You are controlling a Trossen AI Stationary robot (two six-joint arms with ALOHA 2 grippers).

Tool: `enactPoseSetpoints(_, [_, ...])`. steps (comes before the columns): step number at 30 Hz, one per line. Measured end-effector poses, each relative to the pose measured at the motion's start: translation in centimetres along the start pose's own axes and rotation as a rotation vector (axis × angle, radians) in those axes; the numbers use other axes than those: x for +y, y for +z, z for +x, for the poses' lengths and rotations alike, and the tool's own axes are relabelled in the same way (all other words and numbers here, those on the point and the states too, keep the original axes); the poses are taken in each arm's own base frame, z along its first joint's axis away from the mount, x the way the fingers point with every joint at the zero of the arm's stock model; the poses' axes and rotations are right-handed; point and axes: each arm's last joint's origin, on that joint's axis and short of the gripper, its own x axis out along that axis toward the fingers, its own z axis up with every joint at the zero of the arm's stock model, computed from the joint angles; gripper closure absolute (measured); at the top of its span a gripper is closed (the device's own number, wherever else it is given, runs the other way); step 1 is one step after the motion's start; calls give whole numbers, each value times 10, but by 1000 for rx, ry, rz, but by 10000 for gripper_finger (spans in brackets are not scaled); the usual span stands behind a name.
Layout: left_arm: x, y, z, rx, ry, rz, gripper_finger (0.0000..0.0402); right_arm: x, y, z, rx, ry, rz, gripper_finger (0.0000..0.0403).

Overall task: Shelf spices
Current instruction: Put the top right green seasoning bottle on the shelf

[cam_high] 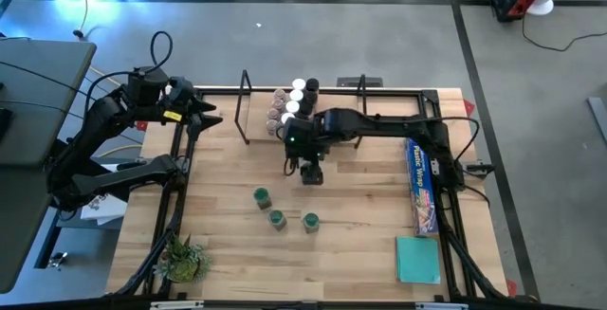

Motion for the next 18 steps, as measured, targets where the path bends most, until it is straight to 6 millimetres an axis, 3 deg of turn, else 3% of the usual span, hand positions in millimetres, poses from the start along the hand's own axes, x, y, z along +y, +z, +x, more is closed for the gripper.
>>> enactPoseSetpoints(4, [0,0,0,0,0,-9,119,-7,-2,21,70,6,-43,65])
enactPoseSetpoints(10, [0,0,0,0,1,-10,119,-4,-5,48,164,26,-134,66])
enactPoseSetpoints(14, [0,0,0,-1,2,-10,119,1,-6,62,203,-9,-140,88])
enactPoseSetpoints(18, [0,0,0,-1,4,-10,119,4,-6,63,204,-11,-146,138])
